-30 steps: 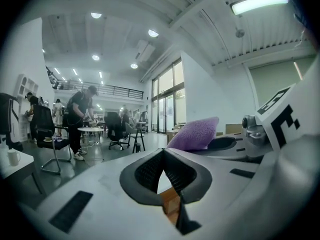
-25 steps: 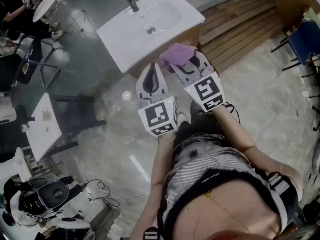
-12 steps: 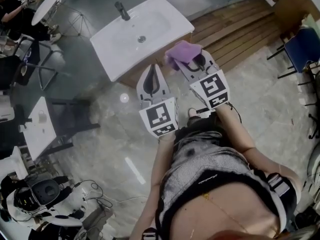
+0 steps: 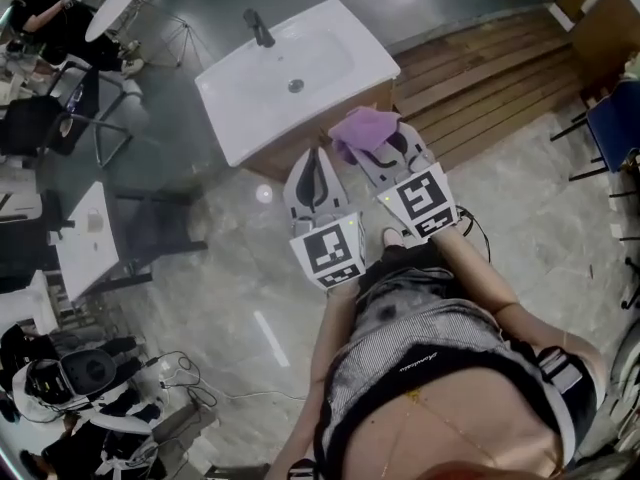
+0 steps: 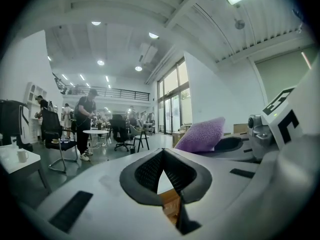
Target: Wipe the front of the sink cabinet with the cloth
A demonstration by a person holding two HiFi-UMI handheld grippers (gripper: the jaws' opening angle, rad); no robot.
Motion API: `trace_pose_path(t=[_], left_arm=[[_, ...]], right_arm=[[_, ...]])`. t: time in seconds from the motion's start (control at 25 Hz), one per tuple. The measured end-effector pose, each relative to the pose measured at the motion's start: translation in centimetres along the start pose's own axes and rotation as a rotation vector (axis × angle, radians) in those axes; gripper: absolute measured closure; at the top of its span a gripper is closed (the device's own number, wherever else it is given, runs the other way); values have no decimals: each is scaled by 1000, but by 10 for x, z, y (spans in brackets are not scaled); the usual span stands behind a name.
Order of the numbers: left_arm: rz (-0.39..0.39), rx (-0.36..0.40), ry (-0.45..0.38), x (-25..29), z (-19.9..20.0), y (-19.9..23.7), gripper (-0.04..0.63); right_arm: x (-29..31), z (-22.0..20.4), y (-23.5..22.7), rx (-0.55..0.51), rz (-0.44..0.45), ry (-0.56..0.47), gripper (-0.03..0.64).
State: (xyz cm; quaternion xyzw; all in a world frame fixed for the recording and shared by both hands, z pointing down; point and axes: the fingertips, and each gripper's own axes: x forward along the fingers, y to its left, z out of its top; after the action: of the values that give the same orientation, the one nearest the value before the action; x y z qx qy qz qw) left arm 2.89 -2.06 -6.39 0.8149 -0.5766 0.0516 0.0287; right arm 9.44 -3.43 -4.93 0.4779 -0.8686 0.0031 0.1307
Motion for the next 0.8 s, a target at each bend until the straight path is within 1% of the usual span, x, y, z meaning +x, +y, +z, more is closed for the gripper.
trace_pose_path(t=[0.36, 0.64, 0.8], left_arm=[[60, 15, -9, -13, 3, -1, 595], [66, 22, -15, -17, 5, -3, 595], [59, 14, -8, -17, 1, -6, 595]], right_arm=[[-7, 4, 12, 1, 65, -18, 434], [-10, 5, 14, 8, 76, -18, 434], [-14, 3, 6, 12, 69, -13, 434]])
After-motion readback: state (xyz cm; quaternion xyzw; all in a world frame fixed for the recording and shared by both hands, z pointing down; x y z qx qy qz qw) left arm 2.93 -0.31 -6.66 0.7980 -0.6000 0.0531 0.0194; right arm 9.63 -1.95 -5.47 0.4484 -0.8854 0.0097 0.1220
